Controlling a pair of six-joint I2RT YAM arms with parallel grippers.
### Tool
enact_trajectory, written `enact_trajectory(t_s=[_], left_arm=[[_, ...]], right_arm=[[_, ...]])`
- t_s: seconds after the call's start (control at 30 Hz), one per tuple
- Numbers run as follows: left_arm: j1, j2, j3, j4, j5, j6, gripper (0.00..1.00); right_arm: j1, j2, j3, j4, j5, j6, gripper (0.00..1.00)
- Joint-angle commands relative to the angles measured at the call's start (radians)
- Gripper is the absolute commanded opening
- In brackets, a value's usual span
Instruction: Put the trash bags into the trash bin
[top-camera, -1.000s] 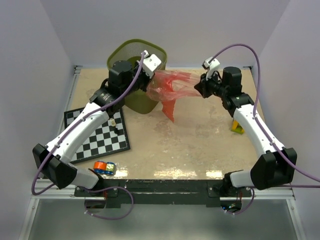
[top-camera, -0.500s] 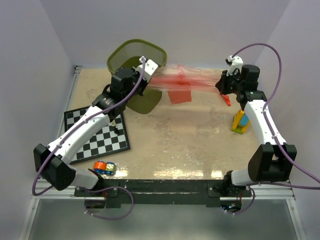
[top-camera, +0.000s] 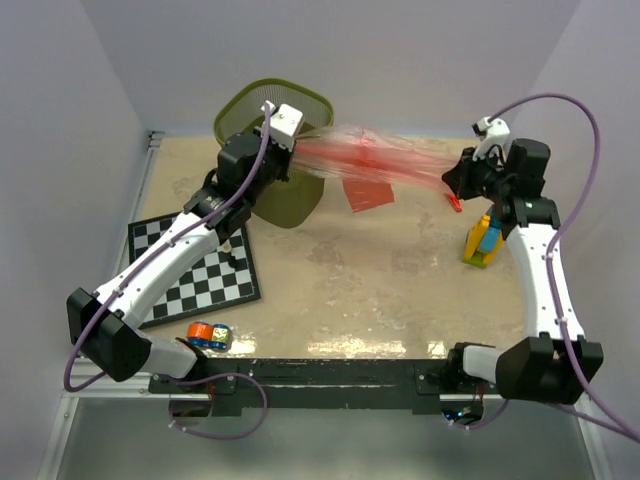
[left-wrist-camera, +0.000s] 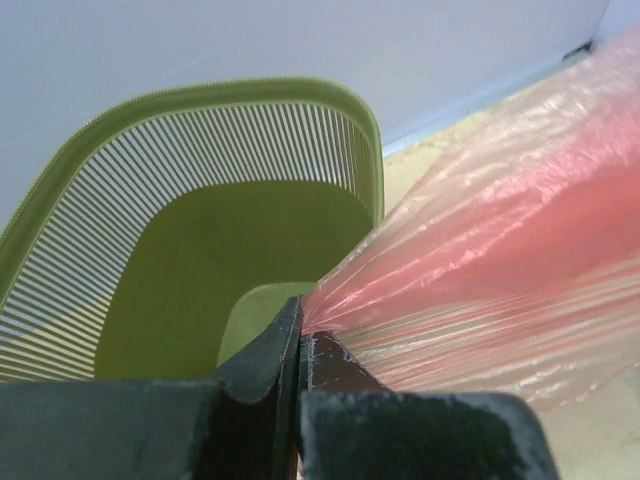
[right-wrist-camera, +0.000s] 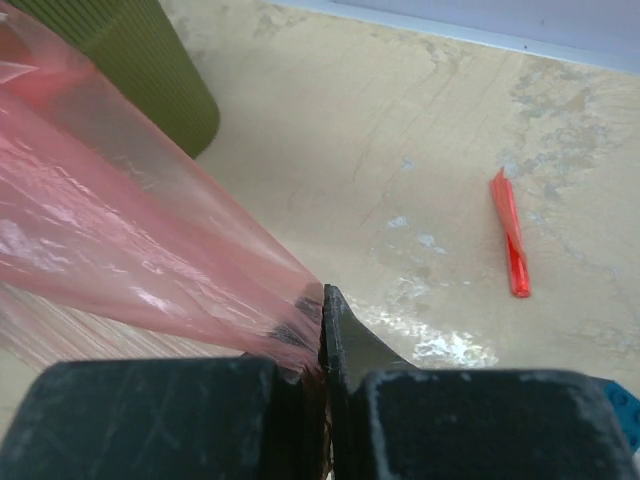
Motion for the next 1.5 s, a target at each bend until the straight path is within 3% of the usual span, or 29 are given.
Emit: enact_trajectory(t_s=[0.0,0.03,0.1,0.17,0.3,0.4,0.53,0.63,0.73,0.87,0.97,1.17,1.2,1.23,1.33,1.37,1.47], left_arm=[[0.034,-0.043,-0.016,0.17,-0.065,-0.121,0.0],[0.032,-0.053,-0.042,0.184,-0.027,-0.158,0.0],[0.034,-0.07,-0.081,0.197,0.048,-0.175,0.0],[0.032,-0.073,-0.095,0.199,0.146,-0.171,0.0],[0.032,-0.084,-0.104,0.24,0.312,-0.167,0.0],[0.034,-0.083,-0.099,0.265,0.352,-0.164,0.0],[0.034,-0.076,-0.092,0.262,0.349,-0.149,0.0],[0.034,-0.069,-0.064,0.228,0.34,-0.135,0.0],[0.032,-0.066,-0.032,0.19,0.267,-0.103,0.0],[0.032,-0.083,-0.026,0.182,0.201,-0.074,0.0],[0.032,-0.09,-0.02,0.145,0.2,-0.078,0.0],[0.032,-0.104,-0.049,0.105,0.263,-0.114,0.0],[0.032,-0.113,-0.059,0.105,0.271,-0.114,0.0],[0.032,-0.118,-0.065,0.105,0.277,-0.112,0.0],[0.032,-0.13,-0.076,0.107,0.308,-0.086,0.0],[0.034,-0.132,-0.079,0.107,0.318,-0.08,0.0],[0.034,-0.129,-0.078,0.109,0.34,-0.065,0.0]], right_arm=[[-0.076,-0.09,-0.049,0.006,-0.137,0.147,0.0],[-0.076,-0.11,-0.065,0.032,-0.204,0.205,0.0],[-0.076,-0.144,-0.105,0.096,-0.335,0.252,0.11],[-0.061,-0.166,-0.103,0.126,-0.428,0.185,0.4],[-0.038,-0.225,-0.05,0.146,-0.488,-0.056,0.78],[0.001,-0.21,-0.027,0.154,-0.522,-0.136,0.85],[0.151,-0.098,0.016,0.08,-0.492,-0.243,0.9],[0.22,-0.043,0.071,0.054,-0.514,-0.245,0.98],[0.232,-0.022,0.138,-0.007,-0.529,-0.225,0.93],[0.194,-0.061,0.103,0.083,-0.431,-0.051,0.65],[0.121,-0.113,0.014,0.19,-0.401,0.136,0.55],[0.041,-0.205,-0.105,0.347,-0.361,0.382,0.1],[0.041,-0.212,-0.106,0.336,-0.351,0.367,0.1],[0.041,-0.213,-0.106,0.341,-0.382,0.332,0.21],[0.045,-0.189,-0.032,0.258,-0.566,0.139,0.71],[0.061,-0.181,-0.012,0.232,-0.599,0.092,0.83],[0.141,-0.134,0.072,0.022,-0.588,-0.172,0.95]])
